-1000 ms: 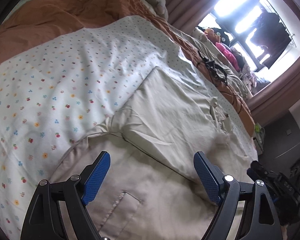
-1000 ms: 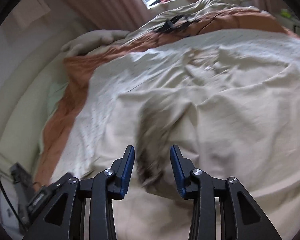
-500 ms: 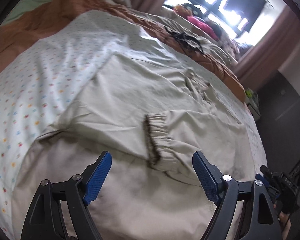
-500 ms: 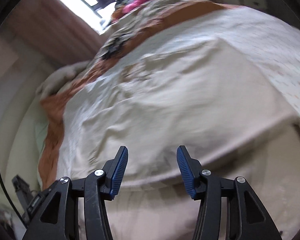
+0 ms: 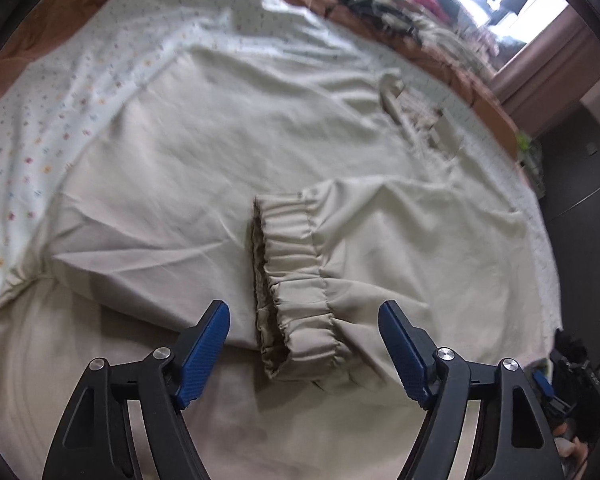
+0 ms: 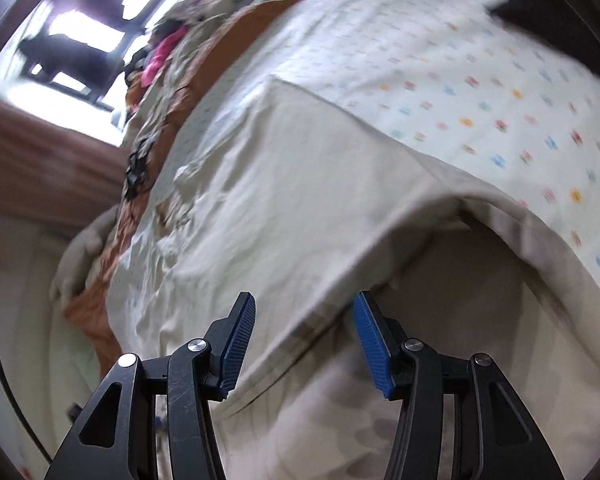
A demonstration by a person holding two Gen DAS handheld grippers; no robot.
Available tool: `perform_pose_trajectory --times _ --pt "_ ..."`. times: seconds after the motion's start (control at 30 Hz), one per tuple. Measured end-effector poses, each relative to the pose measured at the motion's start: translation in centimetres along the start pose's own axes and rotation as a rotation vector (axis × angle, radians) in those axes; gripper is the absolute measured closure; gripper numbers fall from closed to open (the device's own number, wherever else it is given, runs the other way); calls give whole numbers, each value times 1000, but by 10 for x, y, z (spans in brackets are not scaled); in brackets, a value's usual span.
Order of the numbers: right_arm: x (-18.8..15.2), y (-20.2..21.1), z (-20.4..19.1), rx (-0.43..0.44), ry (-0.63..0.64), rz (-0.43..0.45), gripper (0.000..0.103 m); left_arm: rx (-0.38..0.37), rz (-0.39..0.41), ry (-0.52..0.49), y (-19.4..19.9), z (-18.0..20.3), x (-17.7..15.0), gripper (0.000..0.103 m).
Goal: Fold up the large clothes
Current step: 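Grasp the elastic sleeve cuff with the left gripper while the right tool lifts the jacket edge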
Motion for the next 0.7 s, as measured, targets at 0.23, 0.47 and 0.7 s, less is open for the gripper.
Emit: perform_pose_trajectory --times 0.23,0.47,0.7 --pt "13 -5 29 -2 -123 -3 51 117 -37 -81 -27 10 1 68" --pt "31 -16 48 36 -215 22 51 122 39 -153 -14 29 33 95" --pt "35 -17 62 81 -290 30 66 146 71 -176 -7 36 60 96"
Point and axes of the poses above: each gripper's, at about its wrist camera, not at the fingertips, and y roughly against the way its jaws point, z to its right, x to its top, the point moved 5 cm from there along -y, roughly the way its jaws point, and after that the axes turned 12 degrees about -x, right-handed, at the moved point
